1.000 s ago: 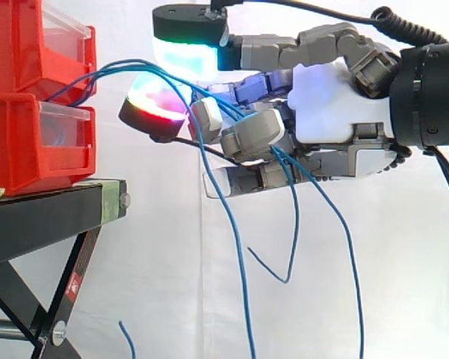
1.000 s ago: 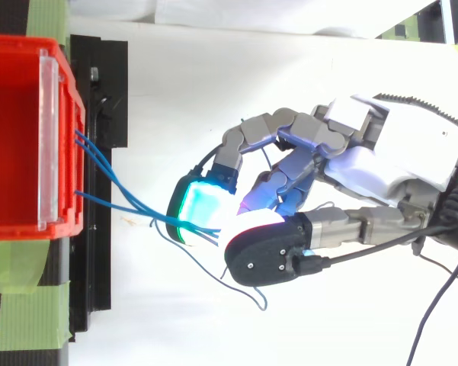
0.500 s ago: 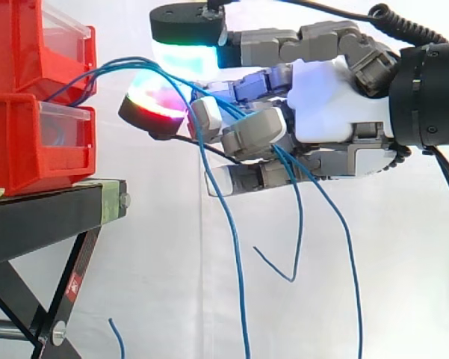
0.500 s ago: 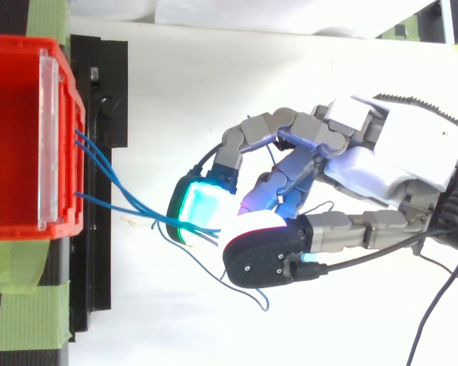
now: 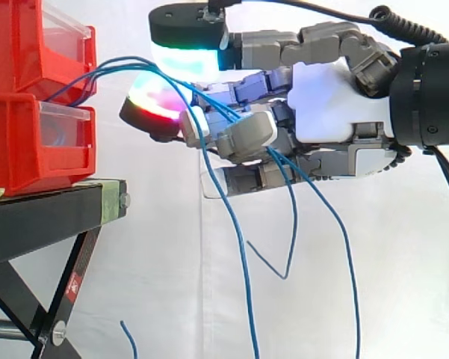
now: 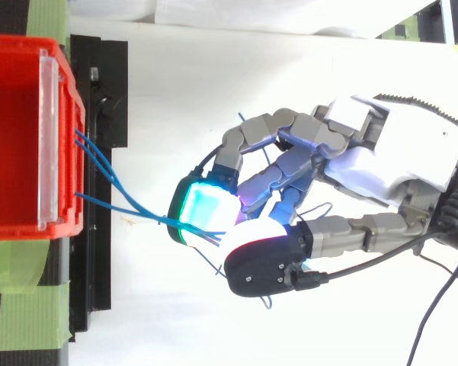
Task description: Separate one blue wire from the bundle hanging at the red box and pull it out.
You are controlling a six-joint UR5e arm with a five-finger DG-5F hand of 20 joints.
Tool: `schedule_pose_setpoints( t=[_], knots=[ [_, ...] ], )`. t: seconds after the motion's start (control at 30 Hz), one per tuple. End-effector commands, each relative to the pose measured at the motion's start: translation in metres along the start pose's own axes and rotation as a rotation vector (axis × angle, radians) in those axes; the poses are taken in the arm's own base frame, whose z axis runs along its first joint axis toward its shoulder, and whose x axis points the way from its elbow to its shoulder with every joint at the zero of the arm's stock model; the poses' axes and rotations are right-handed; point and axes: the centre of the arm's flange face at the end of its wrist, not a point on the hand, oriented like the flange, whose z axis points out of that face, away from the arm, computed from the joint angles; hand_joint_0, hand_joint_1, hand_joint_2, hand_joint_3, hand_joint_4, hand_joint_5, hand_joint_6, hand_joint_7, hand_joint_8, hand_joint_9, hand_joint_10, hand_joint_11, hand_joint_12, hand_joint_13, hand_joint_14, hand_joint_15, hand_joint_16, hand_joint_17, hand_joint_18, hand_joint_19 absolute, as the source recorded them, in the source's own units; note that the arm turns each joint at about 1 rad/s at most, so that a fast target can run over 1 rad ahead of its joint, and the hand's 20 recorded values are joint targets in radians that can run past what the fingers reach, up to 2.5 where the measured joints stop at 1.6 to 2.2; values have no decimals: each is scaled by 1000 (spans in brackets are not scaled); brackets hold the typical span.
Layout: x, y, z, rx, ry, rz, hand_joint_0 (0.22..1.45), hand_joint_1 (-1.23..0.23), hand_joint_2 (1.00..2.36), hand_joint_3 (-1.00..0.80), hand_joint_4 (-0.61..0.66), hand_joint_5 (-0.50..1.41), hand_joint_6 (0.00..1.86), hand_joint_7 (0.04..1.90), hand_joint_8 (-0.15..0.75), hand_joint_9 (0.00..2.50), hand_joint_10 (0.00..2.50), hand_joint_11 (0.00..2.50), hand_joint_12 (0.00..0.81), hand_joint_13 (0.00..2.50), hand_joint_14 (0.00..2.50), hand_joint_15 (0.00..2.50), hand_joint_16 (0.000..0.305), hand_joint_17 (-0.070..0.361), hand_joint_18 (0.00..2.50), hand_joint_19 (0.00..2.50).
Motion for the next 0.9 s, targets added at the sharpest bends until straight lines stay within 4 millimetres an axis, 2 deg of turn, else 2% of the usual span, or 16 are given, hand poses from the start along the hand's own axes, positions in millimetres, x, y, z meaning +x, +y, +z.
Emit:
schedule_pose_setpoints(
  t=[0.0,0.2,0.33,0.87],
  knots=[
    [0,0,0,-1,0,0,618,-966,1020,-223,180,-238,958,900,325,954,17,1239,373,1429,12,1491,58,131,889,601],
    [0,0,0,0,0,-1,687,-1008,1007,-415,189,-241,959,884,329,927,16,1224,359,1503,9,1520,57,129,947,562],
    [0,-1,0,2,0,-2,644,-970,1001,-484,182,-233,959,855,335,979,14,1233,363,1514,9,1521,56,126,947,596],
    [0,0,0,0,0,-4,621,-780,1009,-391,166,-209,948,845,343,1091,14,1240,360,1552,8,1532,55,123,982,650]
  ],
)
